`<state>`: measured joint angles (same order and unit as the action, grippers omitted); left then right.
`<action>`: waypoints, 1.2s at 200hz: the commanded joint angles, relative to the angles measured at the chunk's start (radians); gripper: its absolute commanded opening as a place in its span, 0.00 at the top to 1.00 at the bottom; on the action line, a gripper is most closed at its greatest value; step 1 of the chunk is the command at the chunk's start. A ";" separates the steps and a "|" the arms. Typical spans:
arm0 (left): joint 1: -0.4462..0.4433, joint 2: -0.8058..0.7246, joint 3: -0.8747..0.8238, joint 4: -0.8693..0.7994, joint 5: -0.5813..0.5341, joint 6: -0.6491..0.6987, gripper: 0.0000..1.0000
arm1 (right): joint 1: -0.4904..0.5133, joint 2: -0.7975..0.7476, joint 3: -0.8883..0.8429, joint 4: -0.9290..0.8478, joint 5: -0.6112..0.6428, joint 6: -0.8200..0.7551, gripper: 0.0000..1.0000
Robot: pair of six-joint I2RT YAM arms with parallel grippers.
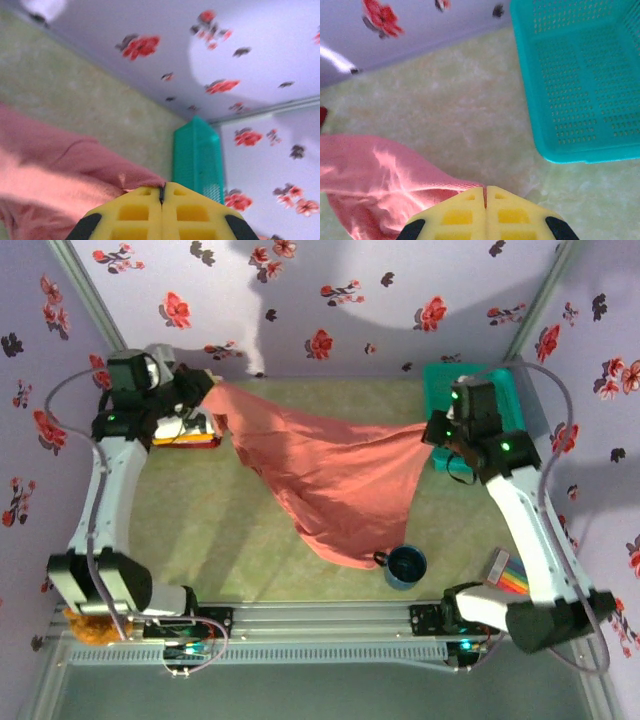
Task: Fold and stack the t-shirts
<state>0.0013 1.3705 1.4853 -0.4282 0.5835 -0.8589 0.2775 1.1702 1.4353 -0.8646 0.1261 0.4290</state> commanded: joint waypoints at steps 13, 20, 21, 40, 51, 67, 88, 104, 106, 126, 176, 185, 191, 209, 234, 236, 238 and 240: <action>0.034 -0.094 0.124 0.053 -0.048 -0.099 1.00 | -0.003 -0.099 0.038 0.050 0.083 -0.027 1.00; 0.034 -0.102 0.154 0.045 -0.048 -0.101 1.00 | -0.002 -0.106 0.055 0.048 0.082 -0.039 1.00; 0.034 -0.102 0.159 0.044 -0.048 -0.101 1.00 | -0.003 -0.108 0.058 0.047 0.081 -0.041 1.00; 0.035 -0.118 0.258 0.007 -0.053 -0.074 1.00 | -0.003 -0.116 0.120 0.039 0.063 -0.071 1.00; 0.040 -0.116 0.342 -0.030 -0.055 -0.039 1.00 | -0.001 -0.119 0.163 0.038 0.053 -0.082 1.00; 0.040 -0.106 0.465 -0.087 -0.062 -0.004 1.00 | -0.002 -0.135 0.203 0.080 0.048 -0.092 1.00; 0.040 -0.102 0.583 -0.121 -0.076 0.014 1.00 | -0.003 -0.162 0.227 0.163 0.055 -0.106 1.00; 0.042 -0.083 0.688 -0.185 -0.100 0.048 1.00 | -0.001 -0.158 0.273 0.183 0.055 -0.127 1.00; 0.042 -0.081 0.702 -0.193 -0.105 0.052 1.00 | -0.002 -0.157 0.280 0.183 0.054 -0.130 1.00; 0.042 -0.061 0.805 -0.237 -0.138 0.093 1.00 | -0.001 -0.151 0.334 0.217 0.061 -0.185 1.00; 0.042 -0.082 0.885 -0.305 -0.258 0.221 1.00 | -0.001 -0.179 0.424 0.263 0.093 -0.259 1.00; 0.042 -0.084 0.900 -0.323 -0.270 0.246 1.00 | -0.001 -0.192 0.423 0.266 0.085 -0.257 1.00; 0.042 -0.090 0.908 -0.332 -0.282 0.261 1.00 | -0.001 -0.198 0.420 0.268 0.082 -0.257 1.00; 0.042 -0.106 0.926 -0.357 -0.314 0.306 1.00 | -0.001 -0.214 0.416 0.271 0.077 -0.253 1.00; 0.042 -0.087 0.970 -0.428 -0.325 0.337 1.00 | -0.001 -0.213 0.421 0.273 0.089 -0.263 1.00; 0.042 -0.085 0.971 -0.433 -0.324 0.337 1.00 | -0.001 -0.211 0.424 0.271 0.092 -0.265 1.00; 0.042 -0.081 0.971 -0.436 -0.324 0.337 1.00 | -0.002 -0.209 0.426 0.270 0.095 -0.267 1.00; 0.042 -0.080 0.971 -0.440 -0.323 0.337 1.00 | -0.002 -0.207 0.429 0.268 0.098 -0.270 1.00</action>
<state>0.0360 1.2873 2.4077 -0.8200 0.3046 -0.5922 0.2768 0.9531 1.8324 -0.6460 0.1852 0.1967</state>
